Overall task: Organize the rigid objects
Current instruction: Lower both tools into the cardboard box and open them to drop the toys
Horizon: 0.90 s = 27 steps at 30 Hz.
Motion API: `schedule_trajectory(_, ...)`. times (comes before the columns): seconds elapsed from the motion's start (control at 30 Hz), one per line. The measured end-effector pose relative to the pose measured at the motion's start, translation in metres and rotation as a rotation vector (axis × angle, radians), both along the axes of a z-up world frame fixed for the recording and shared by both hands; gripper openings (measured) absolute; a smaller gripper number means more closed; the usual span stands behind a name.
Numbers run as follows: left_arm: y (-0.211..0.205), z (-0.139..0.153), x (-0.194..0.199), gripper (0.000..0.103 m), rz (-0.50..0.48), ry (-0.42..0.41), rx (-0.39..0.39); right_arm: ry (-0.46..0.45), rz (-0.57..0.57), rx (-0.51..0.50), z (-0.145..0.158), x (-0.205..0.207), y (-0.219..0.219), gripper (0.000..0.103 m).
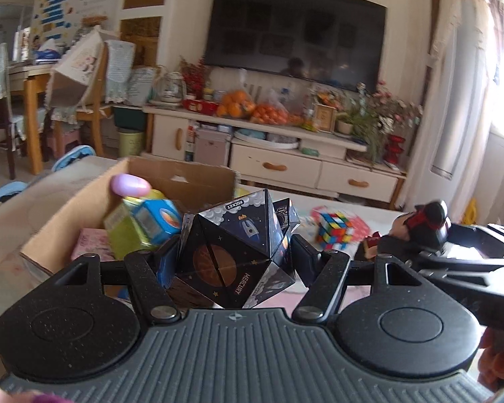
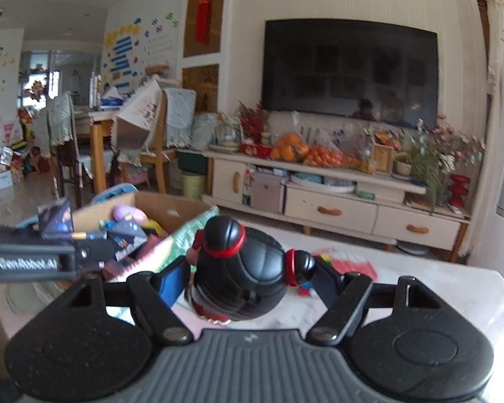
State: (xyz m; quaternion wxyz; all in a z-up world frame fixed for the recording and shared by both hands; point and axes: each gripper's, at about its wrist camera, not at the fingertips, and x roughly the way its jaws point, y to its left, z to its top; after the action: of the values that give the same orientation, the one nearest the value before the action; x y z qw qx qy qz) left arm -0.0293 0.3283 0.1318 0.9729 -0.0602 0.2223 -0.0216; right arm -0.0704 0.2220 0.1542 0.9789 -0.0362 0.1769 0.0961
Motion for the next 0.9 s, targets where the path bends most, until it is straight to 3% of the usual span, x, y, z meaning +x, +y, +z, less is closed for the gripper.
schedule_trajectory(0.37, 0.044, -0.003, 0.029, 0.083, 0.174, 0.036, 0.026, -0.059, 0.146, 0.003, 0.021, 0.07, 0.053, 0.076)
schedule_trajectory(0.9, 0.055, -0.019, 0.042, 0.083, 0.195, 0.126, 0.031, 0.042, 0.206, -0.049, -0.002, 0.162, 0.11, 0.076)
